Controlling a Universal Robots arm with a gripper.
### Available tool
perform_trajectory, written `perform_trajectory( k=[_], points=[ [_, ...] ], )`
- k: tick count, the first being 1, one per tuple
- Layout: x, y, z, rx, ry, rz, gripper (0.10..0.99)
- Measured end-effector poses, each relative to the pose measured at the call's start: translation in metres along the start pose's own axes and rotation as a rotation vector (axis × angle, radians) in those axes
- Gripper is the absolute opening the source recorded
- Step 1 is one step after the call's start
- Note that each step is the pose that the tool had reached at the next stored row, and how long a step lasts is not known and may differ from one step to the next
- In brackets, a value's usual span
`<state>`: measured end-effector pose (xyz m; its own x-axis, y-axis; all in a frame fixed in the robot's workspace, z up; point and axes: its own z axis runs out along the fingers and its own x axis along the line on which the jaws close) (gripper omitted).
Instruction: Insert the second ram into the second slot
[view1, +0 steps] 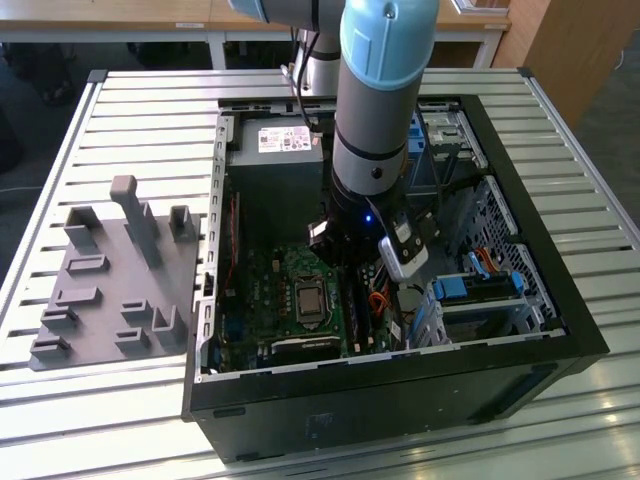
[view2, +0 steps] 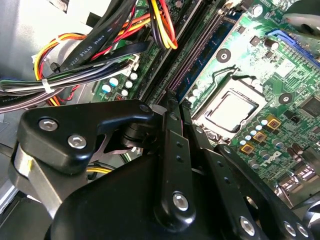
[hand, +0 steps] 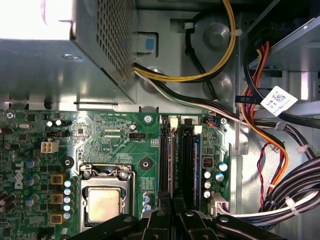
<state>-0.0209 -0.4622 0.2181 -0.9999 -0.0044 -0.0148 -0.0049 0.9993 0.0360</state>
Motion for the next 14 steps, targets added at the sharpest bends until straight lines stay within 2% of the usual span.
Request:
perform_trajectory(
  k=[10,14],
  points=[
    [0.0000,-0.0001,0.0035,0.000,0.0019,0.000,0.137],
    [0.0000,-0.0001,0.0024,0.007,0.0043,0.000,0.137]
  ],
)
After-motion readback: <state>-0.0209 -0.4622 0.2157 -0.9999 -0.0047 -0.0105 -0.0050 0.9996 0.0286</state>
